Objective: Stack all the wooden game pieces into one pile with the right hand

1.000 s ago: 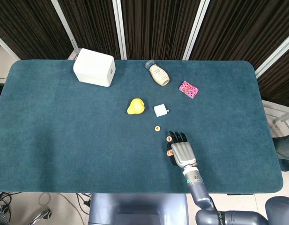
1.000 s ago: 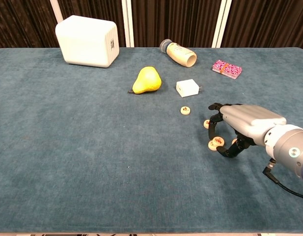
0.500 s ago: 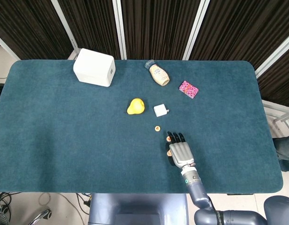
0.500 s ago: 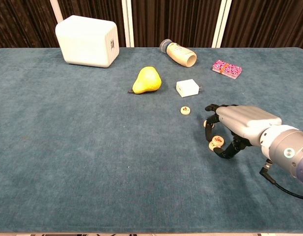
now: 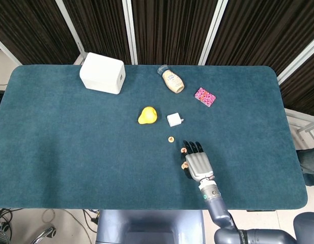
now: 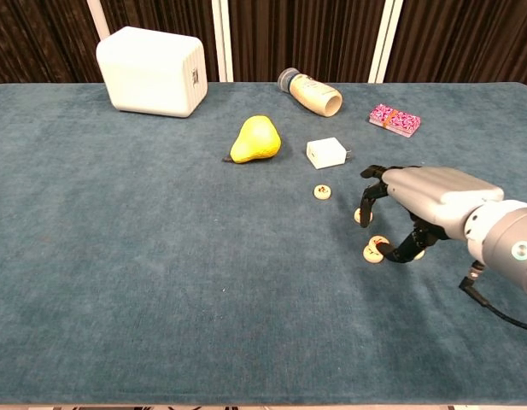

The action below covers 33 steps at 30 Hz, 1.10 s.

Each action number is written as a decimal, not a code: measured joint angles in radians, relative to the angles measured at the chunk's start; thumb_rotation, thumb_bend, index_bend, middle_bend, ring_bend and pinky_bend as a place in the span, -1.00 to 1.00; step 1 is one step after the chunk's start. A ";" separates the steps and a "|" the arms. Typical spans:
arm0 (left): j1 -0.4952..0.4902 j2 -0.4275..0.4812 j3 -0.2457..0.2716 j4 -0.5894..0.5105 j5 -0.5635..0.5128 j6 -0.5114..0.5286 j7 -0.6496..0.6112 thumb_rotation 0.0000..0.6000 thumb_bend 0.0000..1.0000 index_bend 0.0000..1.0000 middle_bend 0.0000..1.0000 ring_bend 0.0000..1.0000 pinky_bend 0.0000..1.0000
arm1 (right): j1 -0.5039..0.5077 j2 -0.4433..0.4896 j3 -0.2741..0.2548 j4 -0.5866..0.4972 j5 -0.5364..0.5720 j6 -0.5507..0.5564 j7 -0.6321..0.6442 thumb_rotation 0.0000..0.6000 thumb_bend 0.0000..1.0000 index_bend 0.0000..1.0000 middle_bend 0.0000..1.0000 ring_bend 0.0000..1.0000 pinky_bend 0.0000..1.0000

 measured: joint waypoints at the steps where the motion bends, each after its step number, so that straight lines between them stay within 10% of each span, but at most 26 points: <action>1: 0.000 0.000 0.000 0.000 -0.001 0.001 0.000 1.00 -0.81 -1.00 -1.00 -1.00 -0.85 | 0.001 0.004 0.001 -0.002 0.007 -0.001 -0.006 1.00 -0.11 -0.26 -1.00 -1.00 -1.00; 33: 0.000 -0.002 -0.003 0.000 -0.007 0.000 0.006 1.00 -0.81 -1.00 -1.00 -1.00 -0.85 | 0.016 0.055 -0.029 -0.022 0.091 -0.022 -0.036 1.00 -0.11 -0.26 -1.00 -1.00 -1.00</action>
